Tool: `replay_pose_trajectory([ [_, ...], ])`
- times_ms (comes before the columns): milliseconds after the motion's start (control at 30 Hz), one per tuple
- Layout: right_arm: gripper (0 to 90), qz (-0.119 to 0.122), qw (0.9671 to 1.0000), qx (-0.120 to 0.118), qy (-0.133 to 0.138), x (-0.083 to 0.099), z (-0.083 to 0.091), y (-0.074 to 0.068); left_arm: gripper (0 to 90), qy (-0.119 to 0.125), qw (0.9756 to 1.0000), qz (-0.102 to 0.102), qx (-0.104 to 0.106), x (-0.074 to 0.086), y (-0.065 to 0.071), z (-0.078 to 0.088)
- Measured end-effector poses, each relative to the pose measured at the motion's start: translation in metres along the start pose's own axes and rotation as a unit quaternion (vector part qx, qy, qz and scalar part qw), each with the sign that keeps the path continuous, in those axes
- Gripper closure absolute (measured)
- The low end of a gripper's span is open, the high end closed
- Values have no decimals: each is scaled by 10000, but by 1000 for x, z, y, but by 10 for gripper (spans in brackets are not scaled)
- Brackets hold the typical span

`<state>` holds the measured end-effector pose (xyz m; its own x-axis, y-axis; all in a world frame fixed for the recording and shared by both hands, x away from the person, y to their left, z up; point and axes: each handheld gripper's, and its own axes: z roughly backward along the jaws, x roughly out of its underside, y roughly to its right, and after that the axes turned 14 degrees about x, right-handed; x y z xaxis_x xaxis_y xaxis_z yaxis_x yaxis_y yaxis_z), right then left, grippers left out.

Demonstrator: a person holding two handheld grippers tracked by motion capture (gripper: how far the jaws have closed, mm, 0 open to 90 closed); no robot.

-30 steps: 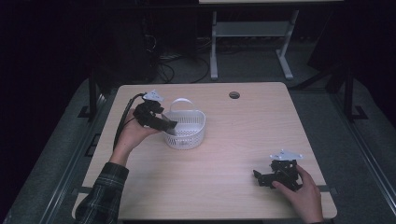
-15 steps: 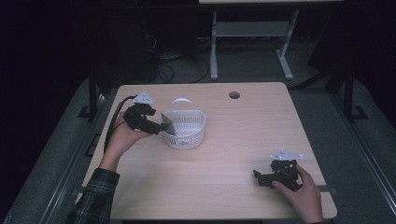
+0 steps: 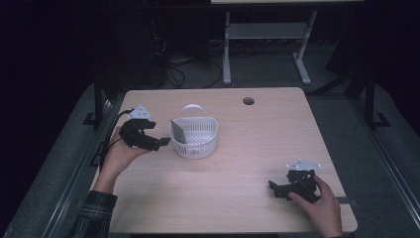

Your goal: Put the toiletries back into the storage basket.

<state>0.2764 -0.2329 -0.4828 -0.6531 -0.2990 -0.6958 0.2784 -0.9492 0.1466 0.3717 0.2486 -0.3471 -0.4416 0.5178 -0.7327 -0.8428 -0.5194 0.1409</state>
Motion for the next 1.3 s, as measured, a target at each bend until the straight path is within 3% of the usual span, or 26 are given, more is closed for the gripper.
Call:
replay_pose_trajectory([
  [733,0,8,10000,2,9,0,0,0,145,106,9999,-68,-97,52,31,10],
  [1300,0,8,10000,3,9,0,0,0,148,115,9997,14,-212,96,47,11],
])
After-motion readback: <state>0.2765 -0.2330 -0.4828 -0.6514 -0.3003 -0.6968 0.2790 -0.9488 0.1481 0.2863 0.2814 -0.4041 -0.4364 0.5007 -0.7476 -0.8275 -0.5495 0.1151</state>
